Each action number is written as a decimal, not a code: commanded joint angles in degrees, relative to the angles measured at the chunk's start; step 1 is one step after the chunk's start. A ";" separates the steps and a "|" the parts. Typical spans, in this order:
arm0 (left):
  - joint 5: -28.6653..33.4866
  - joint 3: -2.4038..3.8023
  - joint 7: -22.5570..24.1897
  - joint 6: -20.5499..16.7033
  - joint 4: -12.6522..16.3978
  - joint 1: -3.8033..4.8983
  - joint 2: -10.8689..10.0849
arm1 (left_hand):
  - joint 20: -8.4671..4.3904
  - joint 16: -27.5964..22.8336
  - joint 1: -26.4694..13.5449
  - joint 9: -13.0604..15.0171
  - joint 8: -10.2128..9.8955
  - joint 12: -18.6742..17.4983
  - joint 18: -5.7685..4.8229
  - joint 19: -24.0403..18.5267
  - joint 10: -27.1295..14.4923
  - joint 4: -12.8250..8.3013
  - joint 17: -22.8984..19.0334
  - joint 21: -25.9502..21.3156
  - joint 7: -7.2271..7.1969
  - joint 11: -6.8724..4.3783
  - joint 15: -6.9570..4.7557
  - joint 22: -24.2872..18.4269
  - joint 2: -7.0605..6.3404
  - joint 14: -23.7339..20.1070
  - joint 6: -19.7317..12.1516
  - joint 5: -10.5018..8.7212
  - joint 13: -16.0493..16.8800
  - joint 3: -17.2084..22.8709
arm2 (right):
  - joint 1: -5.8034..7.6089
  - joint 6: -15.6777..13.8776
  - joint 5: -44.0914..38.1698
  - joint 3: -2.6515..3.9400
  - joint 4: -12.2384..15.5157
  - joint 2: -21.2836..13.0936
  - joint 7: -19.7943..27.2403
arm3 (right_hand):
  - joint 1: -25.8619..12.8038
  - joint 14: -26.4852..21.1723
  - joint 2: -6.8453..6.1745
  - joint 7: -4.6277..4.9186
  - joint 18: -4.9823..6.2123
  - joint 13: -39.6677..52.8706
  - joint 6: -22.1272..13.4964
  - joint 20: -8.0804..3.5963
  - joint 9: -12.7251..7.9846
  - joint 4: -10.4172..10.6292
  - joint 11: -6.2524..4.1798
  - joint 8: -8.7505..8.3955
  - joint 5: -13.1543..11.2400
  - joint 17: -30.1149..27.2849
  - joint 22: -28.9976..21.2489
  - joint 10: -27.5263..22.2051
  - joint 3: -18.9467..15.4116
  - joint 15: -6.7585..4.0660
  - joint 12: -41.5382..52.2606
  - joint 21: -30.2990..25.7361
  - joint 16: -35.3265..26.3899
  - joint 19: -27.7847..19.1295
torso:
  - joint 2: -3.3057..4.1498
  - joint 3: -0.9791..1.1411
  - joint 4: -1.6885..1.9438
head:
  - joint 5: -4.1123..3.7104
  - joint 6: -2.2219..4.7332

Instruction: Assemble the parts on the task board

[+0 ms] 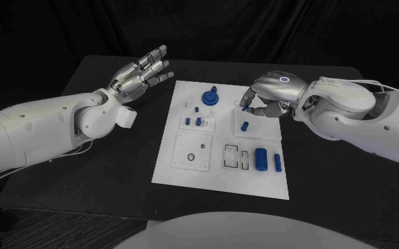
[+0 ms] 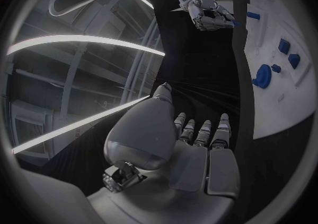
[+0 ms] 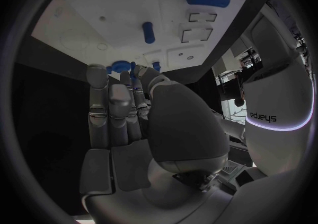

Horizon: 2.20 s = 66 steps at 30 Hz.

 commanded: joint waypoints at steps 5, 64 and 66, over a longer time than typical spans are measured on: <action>0.31 0.05 0.09 0.65 -0.07 -0.10 0.24 | 0.14 0.18 0.42 0.06 0.17 0.41 0.65 0.38 -0.06 -0.15 0.07 0.26 0.42 0.50 0.29 -0.05 0.22 0.06 -0.04 0.39 0.10 0.06 | 0.06 3.60 -0.07 0.03 1.64 3.48 -1.70 | -0.33 0.37 0.22 0.04 -0.89 -0.02 0.00 0.08 0.01 0.07 0.04 -0.04 0.08 0.11 3.75 0.13 0.27 -0.09 -0.38 0.39 0.19 0.31 | -0.02 0.03 -0.11 | 1.02 0.00; 0.31 0.05 1.30 -1.46 -1.23 -2.10 2.15 | -3.54 -0.21 1.22 0.12 0.36 0.15 0.54 -2.40 -0.43 0.91 -0.19 -1.07 2.09 -1.47 -4.55 -5.10 0.85 -0.54 0.52 0.24 -0.04 -0.99 | -8.96 4.13 -0.26 0.02 -5.31 16.16 -2.07 | 0.24 0.64 -0.21 0.33 -0.79 -0.06 -0.64 0.06 -0.40 -0.63 0.21 -0.92 -0.43 0.21 3.66 0.09 1.19 -0.04 -1.11 0.03 0.31 0.35 | -1.56 -0.06 0.26 | 1.91 0.00; 0.31 0.05 1.22 -1.30 -1.25 -2.12 2.16 | -3.54 -0.21 1.23 0.12 0.37 0.15 0.54 -2.40 -0.43 0.93 -0.19 -1.07 2.16 -1.47 -4.38 -5.12 0.87 -0.54 0.54 0.24 -0.04 -0.99 | -9.04 4.12 -0.26 0.02 -5.39 16.23 -2.06 | 0.24 0.64 -0.21 0.33 -0.79 -0.06 -0.64 0.06 -0.40 -0.63 0.21 -0.92 -0.43 0.21 3.66 0.09 1.19 -0.04 -1.11 0.03 0.31 0.35 | -1.57 -0.06 0.24 | 1.93 0.00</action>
